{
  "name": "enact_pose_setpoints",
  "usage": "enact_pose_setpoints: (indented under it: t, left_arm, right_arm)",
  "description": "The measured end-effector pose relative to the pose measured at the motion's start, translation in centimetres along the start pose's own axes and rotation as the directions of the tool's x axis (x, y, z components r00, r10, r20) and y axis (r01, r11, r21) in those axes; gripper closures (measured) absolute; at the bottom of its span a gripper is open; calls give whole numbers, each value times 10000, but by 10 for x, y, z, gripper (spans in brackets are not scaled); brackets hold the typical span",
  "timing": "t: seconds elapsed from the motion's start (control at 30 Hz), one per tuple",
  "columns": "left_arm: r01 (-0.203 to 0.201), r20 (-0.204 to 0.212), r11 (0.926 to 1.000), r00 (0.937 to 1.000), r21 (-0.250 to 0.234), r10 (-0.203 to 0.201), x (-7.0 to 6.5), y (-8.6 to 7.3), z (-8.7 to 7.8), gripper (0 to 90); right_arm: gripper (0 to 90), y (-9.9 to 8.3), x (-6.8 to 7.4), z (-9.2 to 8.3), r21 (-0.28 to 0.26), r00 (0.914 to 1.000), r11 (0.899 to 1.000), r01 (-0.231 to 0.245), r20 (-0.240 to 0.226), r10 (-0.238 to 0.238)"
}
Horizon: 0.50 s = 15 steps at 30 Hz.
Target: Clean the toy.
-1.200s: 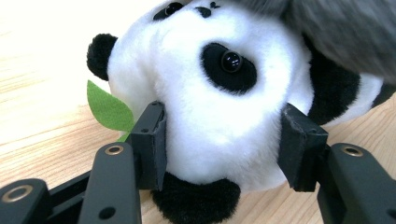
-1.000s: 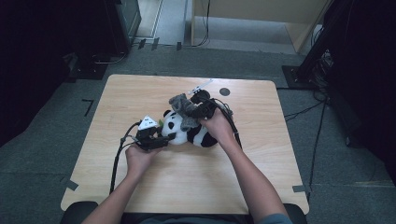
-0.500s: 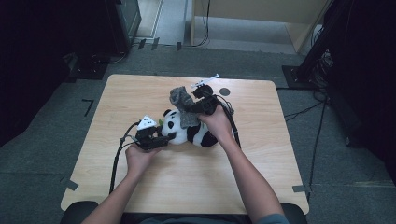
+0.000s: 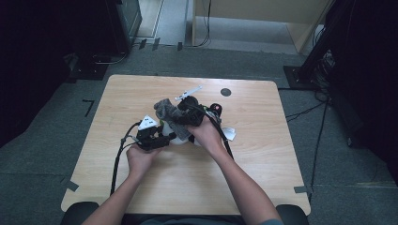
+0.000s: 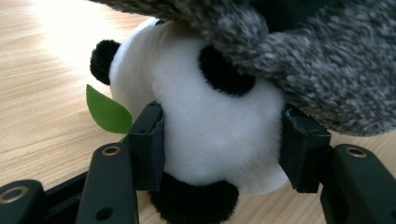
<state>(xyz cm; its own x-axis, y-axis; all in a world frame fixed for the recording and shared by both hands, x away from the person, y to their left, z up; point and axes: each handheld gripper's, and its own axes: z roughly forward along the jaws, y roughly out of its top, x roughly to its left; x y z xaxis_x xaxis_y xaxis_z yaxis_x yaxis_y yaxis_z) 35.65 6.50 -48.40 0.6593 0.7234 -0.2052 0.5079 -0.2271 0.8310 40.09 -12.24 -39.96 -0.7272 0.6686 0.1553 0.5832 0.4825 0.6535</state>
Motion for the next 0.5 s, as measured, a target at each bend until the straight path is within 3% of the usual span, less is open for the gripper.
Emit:
enact_pose_setpoints:
  t: [0.07, 0.2, 0.5]
  left_arm:
    - [5, -14, 10000, 10000, 99, -5, 0, 0, 0, 425]
    - [165, 42, 9997, 9999, 154, -166, 1, 0, 0, 429]
    - [-33, 88, 9999, 10000, 140, 31, 2, -1, 1, 431]
  right_arm:
    - [811, -8, 3, -1, -55, 9996, 9996, 289, -28, -289]
    - [812, -18, 7, -3, -15, 9991, 9991, 429, -54, -429]
    - [813, -49, 9, -12, -71, 9977, 9980, 626, -249, -628]
